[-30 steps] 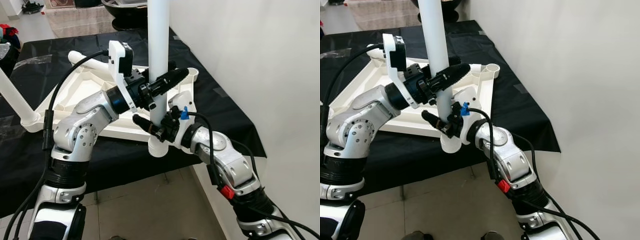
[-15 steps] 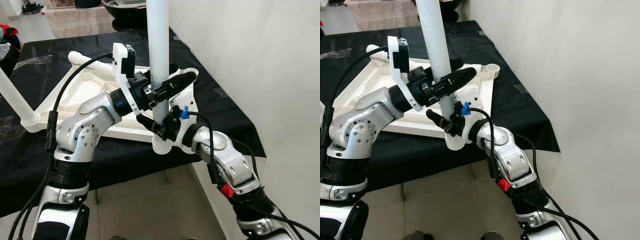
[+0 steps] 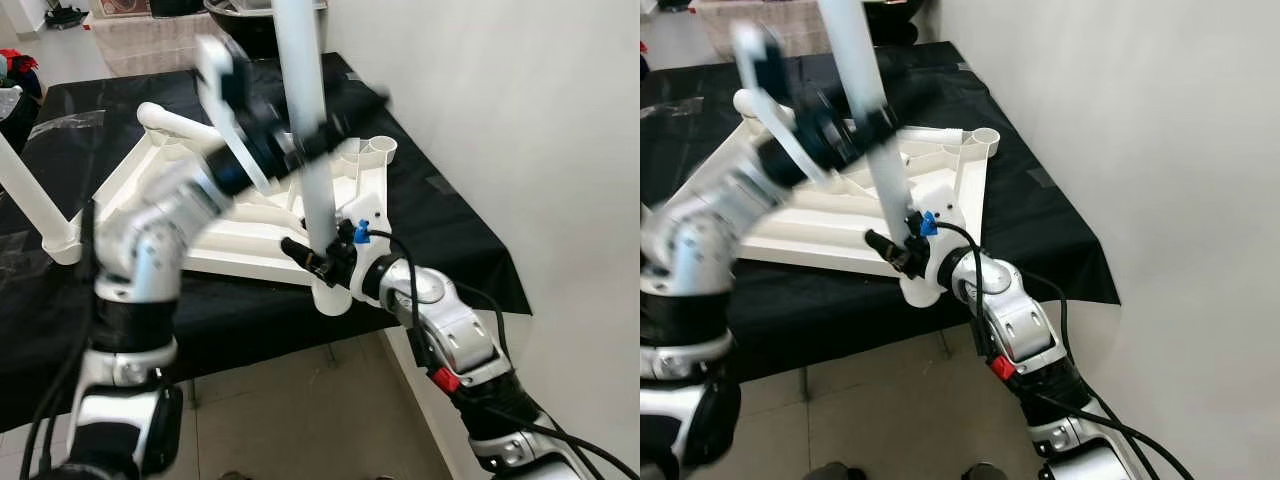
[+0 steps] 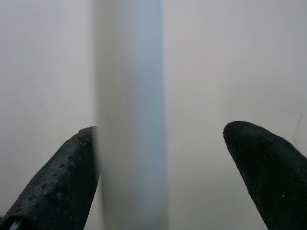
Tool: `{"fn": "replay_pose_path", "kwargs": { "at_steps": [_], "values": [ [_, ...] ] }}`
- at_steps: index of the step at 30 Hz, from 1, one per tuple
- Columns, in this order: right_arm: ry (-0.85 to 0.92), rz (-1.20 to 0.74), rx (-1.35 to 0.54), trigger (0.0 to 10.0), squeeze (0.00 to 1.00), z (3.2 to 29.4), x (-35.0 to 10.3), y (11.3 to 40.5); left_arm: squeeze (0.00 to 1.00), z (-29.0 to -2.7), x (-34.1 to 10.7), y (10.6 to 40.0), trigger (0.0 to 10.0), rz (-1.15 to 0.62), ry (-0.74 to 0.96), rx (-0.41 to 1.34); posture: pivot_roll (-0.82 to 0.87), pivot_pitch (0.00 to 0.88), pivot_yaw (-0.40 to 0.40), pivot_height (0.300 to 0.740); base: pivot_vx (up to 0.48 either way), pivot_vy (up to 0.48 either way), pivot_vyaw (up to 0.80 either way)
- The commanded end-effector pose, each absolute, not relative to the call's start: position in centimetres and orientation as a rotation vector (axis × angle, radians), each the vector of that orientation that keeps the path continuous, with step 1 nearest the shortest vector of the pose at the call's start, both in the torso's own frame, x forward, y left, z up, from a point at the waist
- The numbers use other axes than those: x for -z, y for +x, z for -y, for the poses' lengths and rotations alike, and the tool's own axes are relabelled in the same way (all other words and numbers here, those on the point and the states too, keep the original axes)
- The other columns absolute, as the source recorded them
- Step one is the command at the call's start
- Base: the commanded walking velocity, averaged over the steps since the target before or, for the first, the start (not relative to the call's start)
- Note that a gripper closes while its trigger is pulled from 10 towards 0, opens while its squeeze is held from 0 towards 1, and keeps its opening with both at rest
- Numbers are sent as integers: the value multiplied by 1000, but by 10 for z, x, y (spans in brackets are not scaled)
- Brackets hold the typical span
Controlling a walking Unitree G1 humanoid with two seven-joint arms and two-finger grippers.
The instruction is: Building children table
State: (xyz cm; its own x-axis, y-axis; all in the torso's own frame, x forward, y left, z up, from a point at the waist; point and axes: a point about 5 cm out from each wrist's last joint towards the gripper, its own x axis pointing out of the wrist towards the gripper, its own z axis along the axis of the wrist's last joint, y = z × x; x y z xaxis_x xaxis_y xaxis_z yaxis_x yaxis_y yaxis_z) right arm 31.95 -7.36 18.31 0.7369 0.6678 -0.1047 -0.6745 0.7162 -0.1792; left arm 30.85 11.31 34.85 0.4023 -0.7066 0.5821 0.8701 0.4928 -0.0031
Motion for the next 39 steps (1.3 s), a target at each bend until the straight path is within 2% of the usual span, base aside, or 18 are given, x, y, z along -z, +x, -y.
{"fn": "replay_pose_path", "kwargs": {
  "at_steps": [1,2,3,6,14,22,23,24,25,26,31,32,33,36,39],
  "values": [
    [-217,-11,-666,0,0,83,-187,326,1000,-117,-350,309,10000,563,-348,1000,-91,59,-6,740,0,0,0],
    [-201,27,-497,0,0,113,-198,340,1000,-150,-385,300,10000,714,-410,898,-90,46,-12,740,0,0,0],
    [-197,43,-449,0,0,123,-203,344,1000,-162,-397,295,10000,766,-431,871,-90,46,-12,740,0,0,0],
    [-185,62,-399,0,0,133,-209,348,1000,-173,-408,288,10000,820,-454,844,-85,39,-16,740,0,0,0],
    [-140,104,-303,0,0,149,-225,358,1000,-186,-417,272,10000,877,-475,835,-75,27,-24,740,0,0,0],
    [126,165,-292,0,0,155,-247,365,1000,-178,-364,261,10000,686,-478,879,-64,12,-31,740,0,0,0],
    [174,191,-314,10000,0,155,-252,364,1000,-173,-337,266,10000,585,-455,823,-65,11,-32,740,0,0,0],
    [181,211,-325,10000,0,156,-254,362,129,-168,-310,270,10000,493,-444,763,-64,8,-36,740,0,0,0],
    [165,212,-332,10000,0,157,-251,359,0,-162,-274,271,10000,374,-416,693,-67,7,-41,740,0,0,0],
    [133,206,-330,10000,0,158,-246,356,0,-158,-245,269,10000,283,-392,643,-65,7,-45,740,0,0,0],
    [76,213,-339,10000,0,155,-238,349,0,-154,-201,262,10000,138,-387,561,-64,5,-53,740,0,0,0],
    [33,211,-355,10000,0,152,-233,346,0,-148,-182,254,10000,58,-330,555,-68,14,-57,740,0,0,0],
    [33,211,-355,10000,0,152,-233,346,0,-148,-182,254,10000,58,-330,555,-68,14,-57,740,0,0,0],
    [-58,200,-432,10000,0,142,-218,346,0,-129,-139,226,10000,-121,-165,587,-66,38,-52,740,0,0,0],
    [-87,197,-439,10000,0,142,-216,350,0,-123,-133,215,10000,-131,-129,596,-59,59,-53,740,0,0,0]
  ]
}}
